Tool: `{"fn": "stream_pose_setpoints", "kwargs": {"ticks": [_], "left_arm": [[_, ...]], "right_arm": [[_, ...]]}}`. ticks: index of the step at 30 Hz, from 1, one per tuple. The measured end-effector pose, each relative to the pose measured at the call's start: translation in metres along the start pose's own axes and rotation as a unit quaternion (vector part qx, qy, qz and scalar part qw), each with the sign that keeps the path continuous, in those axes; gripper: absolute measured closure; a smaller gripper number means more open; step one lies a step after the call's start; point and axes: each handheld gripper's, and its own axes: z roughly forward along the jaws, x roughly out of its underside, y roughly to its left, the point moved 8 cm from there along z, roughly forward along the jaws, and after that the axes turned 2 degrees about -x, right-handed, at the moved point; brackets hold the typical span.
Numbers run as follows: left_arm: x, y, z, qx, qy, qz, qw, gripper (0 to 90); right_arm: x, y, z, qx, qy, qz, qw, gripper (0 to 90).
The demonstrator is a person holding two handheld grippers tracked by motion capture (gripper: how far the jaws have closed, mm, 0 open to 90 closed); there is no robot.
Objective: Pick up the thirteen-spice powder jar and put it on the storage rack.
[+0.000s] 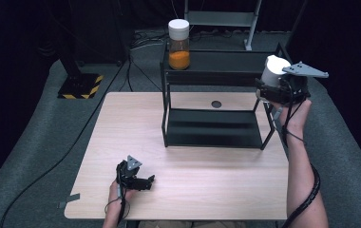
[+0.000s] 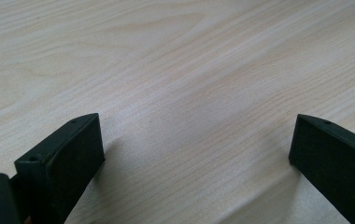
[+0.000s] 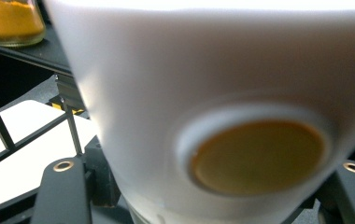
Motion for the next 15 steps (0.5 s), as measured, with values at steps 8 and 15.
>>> {"fn": "stream_pose_setpoints", "kwargs": {"ticks": [8,15], "left_arm": [[0.0,0.0,0.0,0.0,-0.001,0.0,1.0,3.2],[0.0,0.0,0.0,0.0,-0.001,0.0,1.0,3.2]], "right_arm": [[-0.012,-0.002,-0.004,0.002,-0.007,-0.002,1.0,30.0],[-0.023,-0.004,-0.006,0.003,-0.008,-0.005,0.9999,30.0]]}}
